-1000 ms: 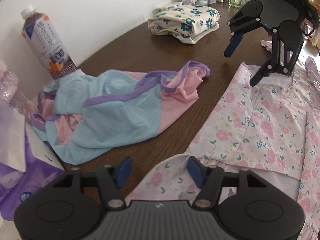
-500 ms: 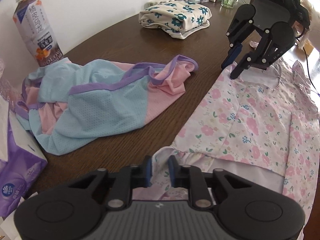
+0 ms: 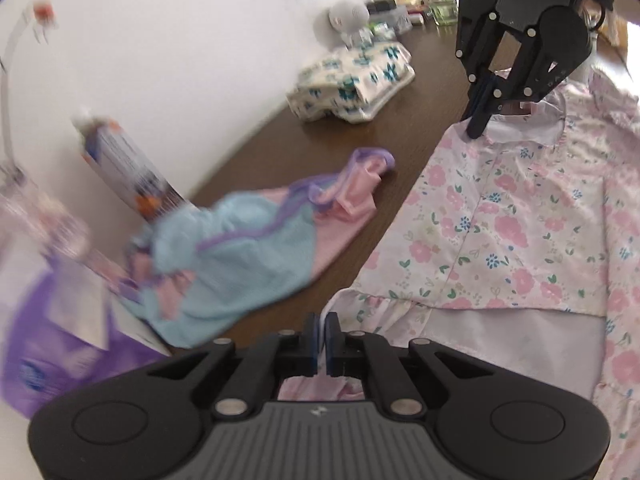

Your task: Fold clothes

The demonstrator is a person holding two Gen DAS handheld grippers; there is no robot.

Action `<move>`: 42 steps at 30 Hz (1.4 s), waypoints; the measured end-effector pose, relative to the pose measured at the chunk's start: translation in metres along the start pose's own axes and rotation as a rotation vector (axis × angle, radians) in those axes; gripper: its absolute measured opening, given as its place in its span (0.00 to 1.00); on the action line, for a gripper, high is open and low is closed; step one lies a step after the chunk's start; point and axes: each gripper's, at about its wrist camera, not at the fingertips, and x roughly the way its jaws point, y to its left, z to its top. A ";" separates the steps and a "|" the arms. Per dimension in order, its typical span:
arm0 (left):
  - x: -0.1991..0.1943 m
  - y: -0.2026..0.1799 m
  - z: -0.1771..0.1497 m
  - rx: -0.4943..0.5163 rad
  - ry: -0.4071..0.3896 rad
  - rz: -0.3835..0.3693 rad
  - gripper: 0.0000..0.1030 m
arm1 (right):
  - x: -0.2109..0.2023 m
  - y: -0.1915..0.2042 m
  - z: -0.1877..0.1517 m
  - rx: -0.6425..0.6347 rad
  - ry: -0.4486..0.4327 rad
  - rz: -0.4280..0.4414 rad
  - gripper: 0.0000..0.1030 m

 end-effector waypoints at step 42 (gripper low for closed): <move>-0.066 -0.132 -0.026 0.267 0.033 0.290 0.51 | -0.057 0.203 -0.055 -0.603 -0.101 -0.492 0.02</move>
